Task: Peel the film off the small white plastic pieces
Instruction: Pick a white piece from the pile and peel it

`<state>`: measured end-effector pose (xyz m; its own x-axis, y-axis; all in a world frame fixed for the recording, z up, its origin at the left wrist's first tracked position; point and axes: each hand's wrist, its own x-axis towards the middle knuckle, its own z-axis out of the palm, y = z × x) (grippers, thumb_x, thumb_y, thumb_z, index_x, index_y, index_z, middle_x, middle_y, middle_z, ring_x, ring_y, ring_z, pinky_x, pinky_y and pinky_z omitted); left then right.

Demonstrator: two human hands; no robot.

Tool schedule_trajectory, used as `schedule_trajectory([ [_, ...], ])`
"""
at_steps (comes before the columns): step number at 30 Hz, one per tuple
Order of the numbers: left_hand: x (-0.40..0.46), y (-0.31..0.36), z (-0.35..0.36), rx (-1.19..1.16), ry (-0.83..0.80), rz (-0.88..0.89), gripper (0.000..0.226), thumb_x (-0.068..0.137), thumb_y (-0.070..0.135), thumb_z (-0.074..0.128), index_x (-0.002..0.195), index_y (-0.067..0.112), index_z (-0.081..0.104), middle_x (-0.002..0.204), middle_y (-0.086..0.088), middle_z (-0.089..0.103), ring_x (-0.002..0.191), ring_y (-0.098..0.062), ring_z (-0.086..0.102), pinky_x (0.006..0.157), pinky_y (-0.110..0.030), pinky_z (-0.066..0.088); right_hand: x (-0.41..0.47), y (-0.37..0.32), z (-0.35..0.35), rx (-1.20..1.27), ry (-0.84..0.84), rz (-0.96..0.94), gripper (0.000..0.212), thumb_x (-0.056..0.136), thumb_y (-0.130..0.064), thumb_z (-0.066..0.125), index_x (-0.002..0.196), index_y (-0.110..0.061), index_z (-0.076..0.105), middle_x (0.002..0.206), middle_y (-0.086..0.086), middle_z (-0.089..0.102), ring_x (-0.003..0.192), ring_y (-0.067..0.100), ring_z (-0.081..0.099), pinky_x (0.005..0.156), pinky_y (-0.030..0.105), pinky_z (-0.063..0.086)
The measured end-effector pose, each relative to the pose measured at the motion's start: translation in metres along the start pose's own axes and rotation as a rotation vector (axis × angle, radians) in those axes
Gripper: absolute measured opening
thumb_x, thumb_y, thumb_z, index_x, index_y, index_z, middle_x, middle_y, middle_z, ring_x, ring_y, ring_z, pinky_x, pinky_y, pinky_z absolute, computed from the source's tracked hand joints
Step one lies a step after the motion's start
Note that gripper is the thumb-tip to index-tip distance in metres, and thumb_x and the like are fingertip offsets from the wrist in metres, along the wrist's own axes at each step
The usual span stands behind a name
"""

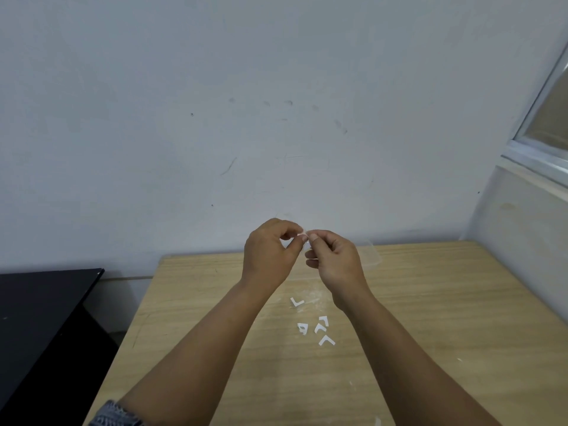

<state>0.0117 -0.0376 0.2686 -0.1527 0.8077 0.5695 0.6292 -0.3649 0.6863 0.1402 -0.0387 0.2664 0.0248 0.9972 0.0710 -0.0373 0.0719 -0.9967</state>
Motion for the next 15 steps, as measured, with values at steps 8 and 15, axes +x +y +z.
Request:
schedule_trajectory([
  [8,0.000,0.007,-0.005,-0.179,-0.036,-0.285,0.016,0.087,0.023,0.071,0.102,0.025,0.075,0.079,0.013,0.070,0.075,0.005,0.063,0.071,-0.011,0.047,0.004,0.000,-0.001,-0.005,-0.054,-0.036,0.017,0.099,-0.024,0.057,0.110,-0.024,0.069,0.078,-0.004,0.065,0.076,0.006,0.066,0.081,0.031,0.059],
  [15,0.000,0.011,-0.005,-0.658,0.077,-0.729,0.011,0.080,0.018,0.076,0.091,0.017,0.074,0.080,0.005,0.072,0.072,-0.006,0.065,0.073,-0.024,0.048,0.004,0.007,0.002,0.101,-0.049,0.009,0.020,0.092,-0.011,0.067,0.111,-0.016,0.068,0.087,0.002,0.069,0.085,0.014,0.067,0.085,0.033,0.058],
])
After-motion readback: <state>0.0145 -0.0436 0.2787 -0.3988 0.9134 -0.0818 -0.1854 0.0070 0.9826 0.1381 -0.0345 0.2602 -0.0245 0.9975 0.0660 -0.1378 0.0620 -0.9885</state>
